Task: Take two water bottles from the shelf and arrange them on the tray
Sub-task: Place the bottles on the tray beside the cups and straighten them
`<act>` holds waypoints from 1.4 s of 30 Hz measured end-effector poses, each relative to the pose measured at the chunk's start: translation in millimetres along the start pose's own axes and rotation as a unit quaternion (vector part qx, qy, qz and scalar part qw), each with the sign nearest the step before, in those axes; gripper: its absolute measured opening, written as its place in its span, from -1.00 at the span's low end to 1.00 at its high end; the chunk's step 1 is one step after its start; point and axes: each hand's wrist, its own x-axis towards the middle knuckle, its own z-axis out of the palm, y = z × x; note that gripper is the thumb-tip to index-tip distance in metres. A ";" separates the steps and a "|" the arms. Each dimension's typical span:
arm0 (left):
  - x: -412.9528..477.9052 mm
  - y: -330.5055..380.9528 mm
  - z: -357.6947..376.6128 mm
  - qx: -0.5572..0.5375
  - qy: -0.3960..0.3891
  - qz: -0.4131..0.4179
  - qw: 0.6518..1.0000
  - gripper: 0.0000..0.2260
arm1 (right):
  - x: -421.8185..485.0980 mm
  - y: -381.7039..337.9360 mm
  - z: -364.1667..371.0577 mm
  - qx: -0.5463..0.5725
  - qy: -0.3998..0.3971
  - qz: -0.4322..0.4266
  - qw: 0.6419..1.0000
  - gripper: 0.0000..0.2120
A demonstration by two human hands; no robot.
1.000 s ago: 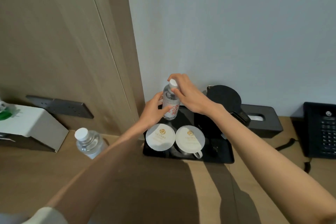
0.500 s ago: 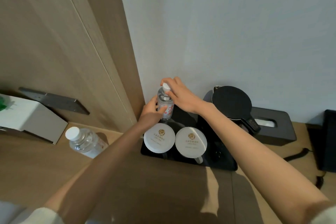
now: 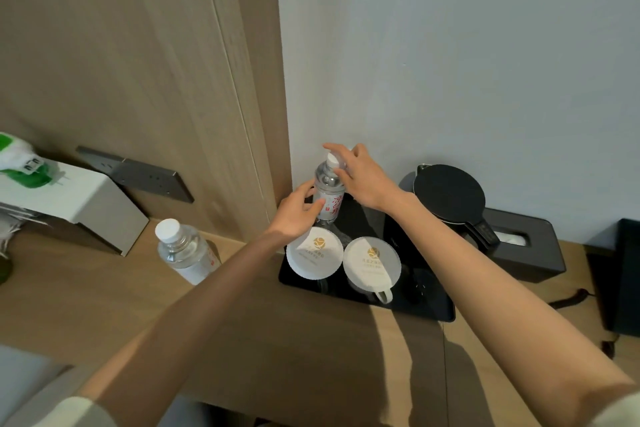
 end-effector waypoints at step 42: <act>-118.7 -149.1 -121.1 -0.051 0.148 -0.069 0.985 -0.40 | -15.7 -201.2 118.3 -0.162 -0.069 -0.175 0.969 -0.75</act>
